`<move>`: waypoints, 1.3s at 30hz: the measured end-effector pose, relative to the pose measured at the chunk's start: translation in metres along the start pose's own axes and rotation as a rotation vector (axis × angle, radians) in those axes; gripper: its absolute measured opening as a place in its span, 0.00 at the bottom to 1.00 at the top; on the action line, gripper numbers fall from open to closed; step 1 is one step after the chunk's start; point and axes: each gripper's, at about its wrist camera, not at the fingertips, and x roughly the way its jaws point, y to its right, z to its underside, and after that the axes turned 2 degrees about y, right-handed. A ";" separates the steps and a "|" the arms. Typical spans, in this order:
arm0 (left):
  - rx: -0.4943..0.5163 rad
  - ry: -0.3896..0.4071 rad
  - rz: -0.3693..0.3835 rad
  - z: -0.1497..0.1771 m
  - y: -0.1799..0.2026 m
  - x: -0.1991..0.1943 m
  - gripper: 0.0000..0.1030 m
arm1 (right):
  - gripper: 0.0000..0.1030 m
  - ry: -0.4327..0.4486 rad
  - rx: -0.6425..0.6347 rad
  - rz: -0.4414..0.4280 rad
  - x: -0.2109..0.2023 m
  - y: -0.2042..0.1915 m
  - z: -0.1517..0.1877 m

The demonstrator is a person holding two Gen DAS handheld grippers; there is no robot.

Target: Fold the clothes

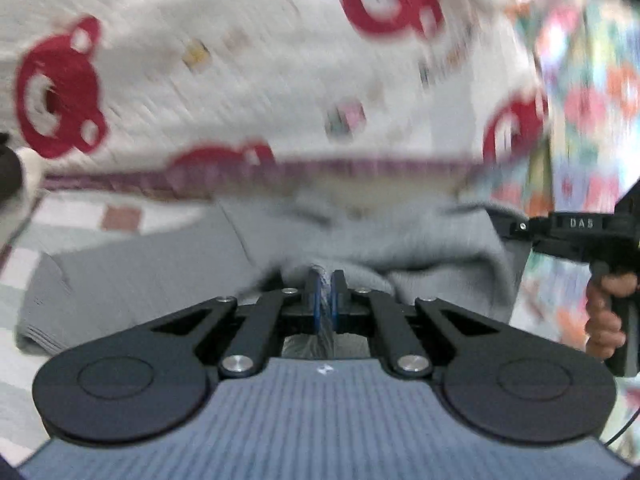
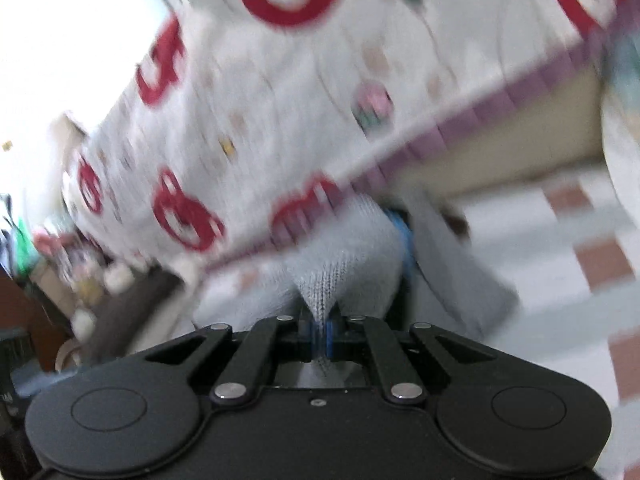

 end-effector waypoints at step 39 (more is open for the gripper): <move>-0.029 0.058 0.061 0.010 -0.020 -0.010 0.07 | 0.07 -0.115 -0.221 -0.204 0.065 -0.104 -0.008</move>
